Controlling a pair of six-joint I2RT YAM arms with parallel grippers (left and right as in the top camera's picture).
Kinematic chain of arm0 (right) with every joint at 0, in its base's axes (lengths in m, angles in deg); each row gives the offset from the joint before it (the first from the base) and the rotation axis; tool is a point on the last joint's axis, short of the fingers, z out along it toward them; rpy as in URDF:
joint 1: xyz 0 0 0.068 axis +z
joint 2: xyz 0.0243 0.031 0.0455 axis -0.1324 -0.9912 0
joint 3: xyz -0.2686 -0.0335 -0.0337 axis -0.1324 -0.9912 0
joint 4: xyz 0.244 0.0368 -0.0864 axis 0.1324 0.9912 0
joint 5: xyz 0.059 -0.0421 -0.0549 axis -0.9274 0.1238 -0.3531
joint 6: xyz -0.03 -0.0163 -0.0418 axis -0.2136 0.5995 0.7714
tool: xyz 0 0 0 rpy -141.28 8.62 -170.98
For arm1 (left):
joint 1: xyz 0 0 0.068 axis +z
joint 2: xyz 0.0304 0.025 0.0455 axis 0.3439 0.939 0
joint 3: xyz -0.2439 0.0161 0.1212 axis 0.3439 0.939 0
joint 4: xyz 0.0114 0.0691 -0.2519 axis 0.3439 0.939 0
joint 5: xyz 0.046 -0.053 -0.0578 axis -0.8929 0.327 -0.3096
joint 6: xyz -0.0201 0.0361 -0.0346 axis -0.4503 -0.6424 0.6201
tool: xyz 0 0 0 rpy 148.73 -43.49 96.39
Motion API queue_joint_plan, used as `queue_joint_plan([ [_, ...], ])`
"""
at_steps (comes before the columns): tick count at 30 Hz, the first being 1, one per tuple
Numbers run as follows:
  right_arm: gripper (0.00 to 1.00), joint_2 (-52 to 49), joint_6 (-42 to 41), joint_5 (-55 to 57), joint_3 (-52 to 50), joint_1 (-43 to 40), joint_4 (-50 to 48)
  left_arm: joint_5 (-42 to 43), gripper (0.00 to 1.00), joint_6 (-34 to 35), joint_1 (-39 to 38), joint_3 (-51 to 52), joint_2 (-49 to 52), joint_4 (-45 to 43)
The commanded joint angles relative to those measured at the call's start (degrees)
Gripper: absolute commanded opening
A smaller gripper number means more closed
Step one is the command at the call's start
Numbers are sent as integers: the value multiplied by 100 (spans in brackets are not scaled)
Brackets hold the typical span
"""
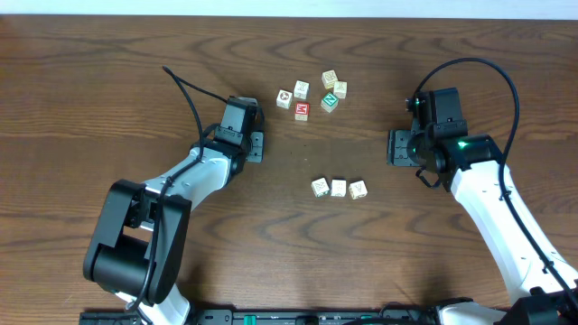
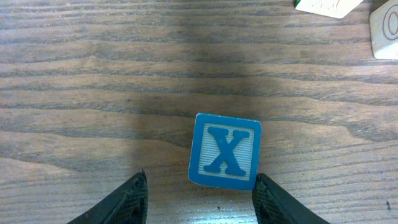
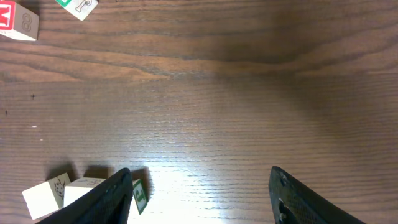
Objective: Lift 4 blocks
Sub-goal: 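Open the left gripper and move it left to the blue X block, then close the left gripper on the blue X block and lift it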
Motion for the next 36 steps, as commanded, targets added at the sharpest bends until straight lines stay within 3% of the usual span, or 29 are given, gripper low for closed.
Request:
queue_joint_plan([
  [1,67,-11,-57,17,-33,-72,-13,17,55,-181,15,-149,2,-61],
  [20,68,-11,-39,103,-33,-72,-17,247,54,-201,13,-597,645,-83],
  [25,68,-11,-39,103,-33,-72,-15,229,39,-201,13,-597,634,-7],
  [36,68,-96,-39,101,-33,-72,-13,227,47,-203,13,-619,584,-4],
])
